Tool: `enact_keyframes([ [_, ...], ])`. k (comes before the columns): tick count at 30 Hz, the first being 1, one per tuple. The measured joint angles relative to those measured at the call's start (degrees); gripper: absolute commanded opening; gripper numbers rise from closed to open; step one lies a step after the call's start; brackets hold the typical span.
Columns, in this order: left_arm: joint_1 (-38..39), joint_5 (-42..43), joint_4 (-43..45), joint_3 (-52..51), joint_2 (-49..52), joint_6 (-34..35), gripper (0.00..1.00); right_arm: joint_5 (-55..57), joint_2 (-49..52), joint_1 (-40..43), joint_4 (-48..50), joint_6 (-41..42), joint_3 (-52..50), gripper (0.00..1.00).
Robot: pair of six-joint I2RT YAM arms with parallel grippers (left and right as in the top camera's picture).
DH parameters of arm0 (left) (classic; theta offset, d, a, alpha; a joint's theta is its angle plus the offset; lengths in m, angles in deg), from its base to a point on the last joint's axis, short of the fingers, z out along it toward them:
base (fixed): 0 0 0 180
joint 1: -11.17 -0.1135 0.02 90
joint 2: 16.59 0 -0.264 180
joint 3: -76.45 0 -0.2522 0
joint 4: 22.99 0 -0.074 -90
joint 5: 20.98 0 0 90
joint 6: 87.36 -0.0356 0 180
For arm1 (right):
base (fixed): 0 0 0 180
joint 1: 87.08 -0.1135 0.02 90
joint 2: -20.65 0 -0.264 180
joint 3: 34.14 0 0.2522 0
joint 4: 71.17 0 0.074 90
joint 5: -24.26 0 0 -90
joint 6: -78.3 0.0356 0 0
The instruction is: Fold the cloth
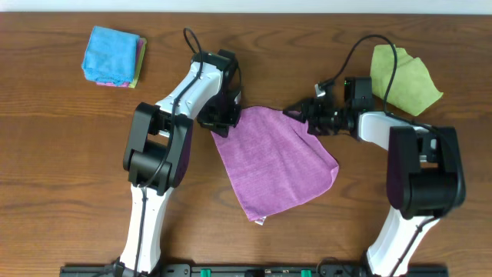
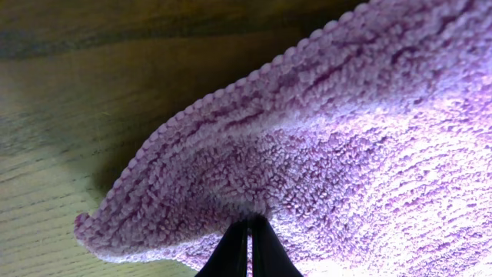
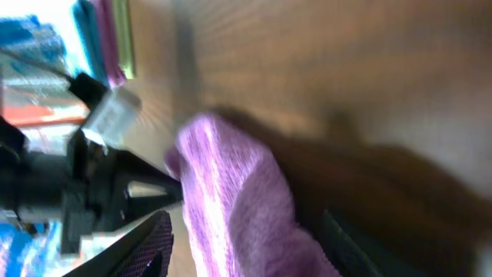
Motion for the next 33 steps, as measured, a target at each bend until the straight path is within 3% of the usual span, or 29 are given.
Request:
enact_keyframes([
  [10, 0.0, 0.1, 0.0, 0.0, 0.0, 0.0, 0.05, -6.8, 3.9, 0.2, 35.7, 18.3, -0.3, 0.60],
  [14, 0.0, 0.1, 0.1, 0.0, 0.0, 0.0, 0.06, -10.0, 3.9, 1.3, 42.8, 22.6, -0.1, 0.56],
  [19, 0.0, 0.1, 0.0, 0.0, 0.0, 0.0, 0.06, -13.3, 3.9, 5.3, 42.8, 24.9, 0.2, 0.50],
  [24, 0.0, 0.1, 0.0, 0.0, 0.0, -0.1, 0.06, -17.8, 3.9, 8.7, 38.8, 25.7, 0.3, 0.63],
  [33, 0.0, 0.1, 0.5, 0.0, -0.5, -0.3, 0.06, -19.2, 3.9, 10.1, 29.6, 23.1, 0.5, 0.69],
])
